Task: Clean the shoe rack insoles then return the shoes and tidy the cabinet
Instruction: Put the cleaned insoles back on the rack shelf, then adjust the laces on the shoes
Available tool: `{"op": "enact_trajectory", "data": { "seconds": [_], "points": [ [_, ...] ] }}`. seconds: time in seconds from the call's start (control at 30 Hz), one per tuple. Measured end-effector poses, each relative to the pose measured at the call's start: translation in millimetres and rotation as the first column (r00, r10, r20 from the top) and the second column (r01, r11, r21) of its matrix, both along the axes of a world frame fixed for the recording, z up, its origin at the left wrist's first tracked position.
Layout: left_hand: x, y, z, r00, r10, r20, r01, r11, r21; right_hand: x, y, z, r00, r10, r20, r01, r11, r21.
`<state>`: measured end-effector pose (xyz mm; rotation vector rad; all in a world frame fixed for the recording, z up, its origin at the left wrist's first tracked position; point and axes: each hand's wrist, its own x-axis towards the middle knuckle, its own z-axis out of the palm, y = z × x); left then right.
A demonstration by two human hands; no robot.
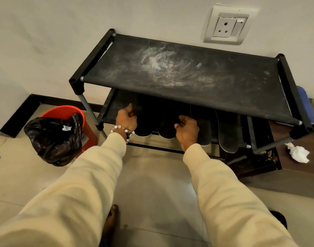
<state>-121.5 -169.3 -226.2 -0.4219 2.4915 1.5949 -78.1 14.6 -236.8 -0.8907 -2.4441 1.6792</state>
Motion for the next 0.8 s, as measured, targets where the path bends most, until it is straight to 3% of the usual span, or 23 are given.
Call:
{"op": "enact_trajectory", "data": {
  "seconds": [0.37,0.6,0.8],
  "points": [
    [50.4,9.3,39.6,0.99,0.134,-0.04,-0.13,0.987,0.091,55.6,9.6,53.1,0.992,0.051,-0.115,-0.046,0.998,0.04],
    [113.2,53.1,84.1,0.993,0.109,-0.036,-0.096,0.962,0.254,118.6,54.4,111.5,0.979,-0.041,-0.199,0.032,0.998,-0.051],
    [173.2,124.3,128.1,0.996,-0.012,-0.094,0.037,0.964,0.262,189.6,113.3,151.5,0.952,-0.187,-0.241,0.159,0.978,-0.133]
  ]
}}
